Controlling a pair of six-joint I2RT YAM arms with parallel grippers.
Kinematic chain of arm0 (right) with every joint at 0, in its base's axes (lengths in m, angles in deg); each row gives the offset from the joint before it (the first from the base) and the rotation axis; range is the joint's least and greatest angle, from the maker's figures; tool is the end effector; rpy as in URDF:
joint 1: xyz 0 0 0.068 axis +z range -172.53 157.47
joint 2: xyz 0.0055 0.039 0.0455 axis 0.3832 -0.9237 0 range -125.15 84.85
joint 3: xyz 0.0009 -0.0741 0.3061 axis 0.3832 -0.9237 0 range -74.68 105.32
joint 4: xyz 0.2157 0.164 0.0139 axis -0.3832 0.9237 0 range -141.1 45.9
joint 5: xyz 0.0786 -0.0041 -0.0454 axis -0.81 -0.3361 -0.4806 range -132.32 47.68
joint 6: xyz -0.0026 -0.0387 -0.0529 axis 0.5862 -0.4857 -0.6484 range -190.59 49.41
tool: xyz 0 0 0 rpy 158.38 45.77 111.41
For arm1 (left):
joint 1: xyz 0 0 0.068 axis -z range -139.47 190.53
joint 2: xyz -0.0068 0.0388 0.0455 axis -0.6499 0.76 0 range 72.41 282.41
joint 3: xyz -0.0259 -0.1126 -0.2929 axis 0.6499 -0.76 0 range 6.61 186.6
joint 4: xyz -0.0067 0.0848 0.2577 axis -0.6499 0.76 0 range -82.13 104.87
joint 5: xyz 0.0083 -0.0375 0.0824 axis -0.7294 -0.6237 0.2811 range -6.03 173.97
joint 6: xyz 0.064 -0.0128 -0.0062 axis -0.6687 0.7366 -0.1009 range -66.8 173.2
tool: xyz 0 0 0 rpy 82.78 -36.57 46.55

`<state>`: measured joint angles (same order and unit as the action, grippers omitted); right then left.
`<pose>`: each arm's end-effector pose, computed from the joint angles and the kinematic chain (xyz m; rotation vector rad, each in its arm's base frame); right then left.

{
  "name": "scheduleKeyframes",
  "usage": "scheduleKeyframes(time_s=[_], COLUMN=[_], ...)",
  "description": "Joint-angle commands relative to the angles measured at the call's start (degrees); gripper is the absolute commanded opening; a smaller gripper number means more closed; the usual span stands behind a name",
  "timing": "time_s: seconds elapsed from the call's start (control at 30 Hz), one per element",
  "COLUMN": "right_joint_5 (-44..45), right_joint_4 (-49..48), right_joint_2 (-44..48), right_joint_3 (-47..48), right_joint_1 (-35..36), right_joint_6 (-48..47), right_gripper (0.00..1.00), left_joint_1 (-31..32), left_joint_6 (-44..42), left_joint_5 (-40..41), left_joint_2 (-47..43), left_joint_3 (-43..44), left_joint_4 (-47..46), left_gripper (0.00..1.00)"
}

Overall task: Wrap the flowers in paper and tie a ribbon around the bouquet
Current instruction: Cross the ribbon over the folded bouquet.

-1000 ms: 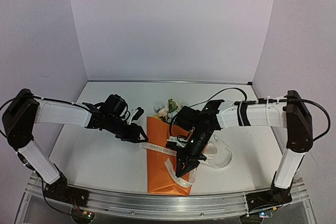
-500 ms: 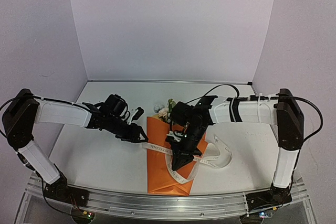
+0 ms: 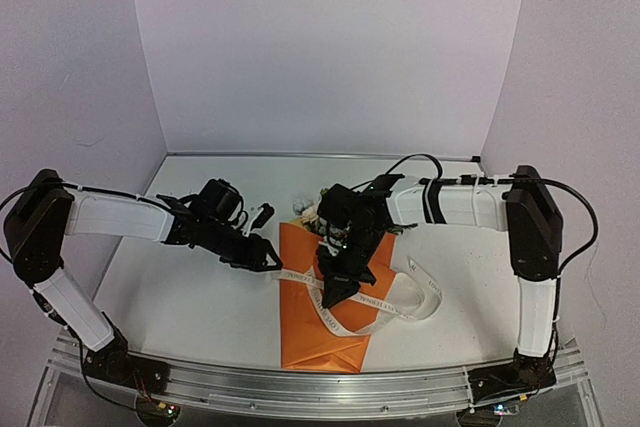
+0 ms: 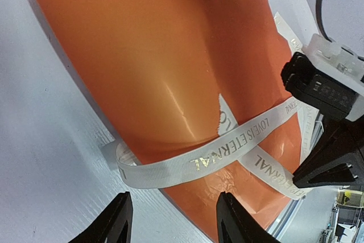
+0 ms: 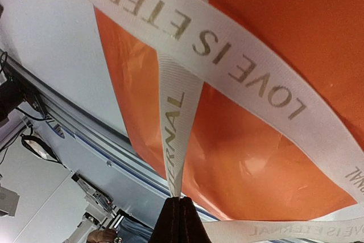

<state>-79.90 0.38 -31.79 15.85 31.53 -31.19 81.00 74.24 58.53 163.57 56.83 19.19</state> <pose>0.2317 0.3733 0.2174 0.4411 -2.6497 -0.8383 0.2386 -0.2326 0.2033 0.6437 2.5584 -0.9699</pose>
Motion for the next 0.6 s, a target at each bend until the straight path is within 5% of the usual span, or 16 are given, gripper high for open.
scheduleKeyframes(time_s=[0.0, 0.4, 0.57], right_joint_5=[2.5, 8.7, 9.7], right_joint_4=[3.0, 11.6, 12.2], right_joint_2=[-3.4, -8.4, -7.8], right_joint_3=[6.4, 16.1, 16.4], right_joint_1=[-1.2, -2.9, -2.9], right_joint_6=[0.3, -5.8, -6.7], right_gripper=[0.00, 0.00, 0.08], left_joint_1=[0.1, 0.0, 0.0], left_joint_6=[-0.6, 1.0, 1.7], left_joint_5=[-0.7, 1.7, 0.3], left_joint_2=[-1.1, 3.3, 8.1], left_joint_3=[3.7, 10.7, 15.2], left_joint_4=[0.7, 3.9, 4.9], left_gripper=[0.53, 0.49, 0.47])
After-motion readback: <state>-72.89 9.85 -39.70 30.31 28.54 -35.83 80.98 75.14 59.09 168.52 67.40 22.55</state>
